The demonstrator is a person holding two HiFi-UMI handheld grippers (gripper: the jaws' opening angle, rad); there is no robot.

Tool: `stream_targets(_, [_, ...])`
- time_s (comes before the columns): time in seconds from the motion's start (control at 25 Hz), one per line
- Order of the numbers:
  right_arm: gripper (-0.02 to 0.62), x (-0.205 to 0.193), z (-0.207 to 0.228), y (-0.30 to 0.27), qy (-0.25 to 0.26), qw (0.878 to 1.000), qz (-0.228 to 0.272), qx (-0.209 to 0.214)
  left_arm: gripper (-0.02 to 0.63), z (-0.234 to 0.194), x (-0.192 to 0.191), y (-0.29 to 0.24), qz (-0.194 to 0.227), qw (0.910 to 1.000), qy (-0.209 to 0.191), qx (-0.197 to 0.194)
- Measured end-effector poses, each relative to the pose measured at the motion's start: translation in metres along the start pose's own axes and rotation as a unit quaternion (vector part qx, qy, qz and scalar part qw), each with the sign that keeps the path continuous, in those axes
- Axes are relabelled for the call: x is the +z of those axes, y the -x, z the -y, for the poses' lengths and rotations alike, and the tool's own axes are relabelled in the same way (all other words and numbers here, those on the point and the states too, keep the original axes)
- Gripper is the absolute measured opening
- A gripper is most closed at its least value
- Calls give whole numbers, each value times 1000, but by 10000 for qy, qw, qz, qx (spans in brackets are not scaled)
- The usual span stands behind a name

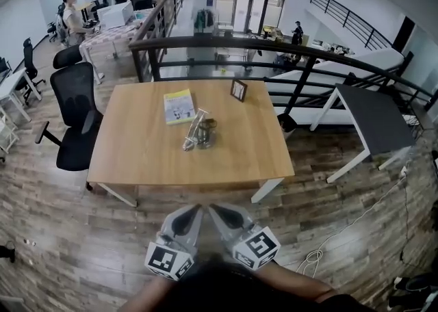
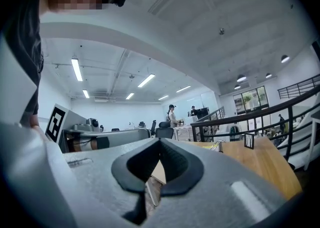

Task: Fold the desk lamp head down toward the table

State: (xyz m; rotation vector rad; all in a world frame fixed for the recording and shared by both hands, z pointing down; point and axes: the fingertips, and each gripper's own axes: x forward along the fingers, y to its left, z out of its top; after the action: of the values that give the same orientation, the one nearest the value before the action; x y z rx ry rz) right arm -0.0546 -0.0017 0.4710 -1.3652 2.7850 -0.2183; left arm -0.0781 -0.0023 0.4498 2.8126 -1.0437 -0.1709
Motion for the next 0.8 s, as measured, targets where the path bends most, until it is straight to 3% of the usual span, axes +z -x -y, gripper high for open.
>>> stream_targets(0.8, [2, 5, -27, 13, -7, 9999, 131, 77, 2, 12, 5, 28, 45, 9999, -82, 69])
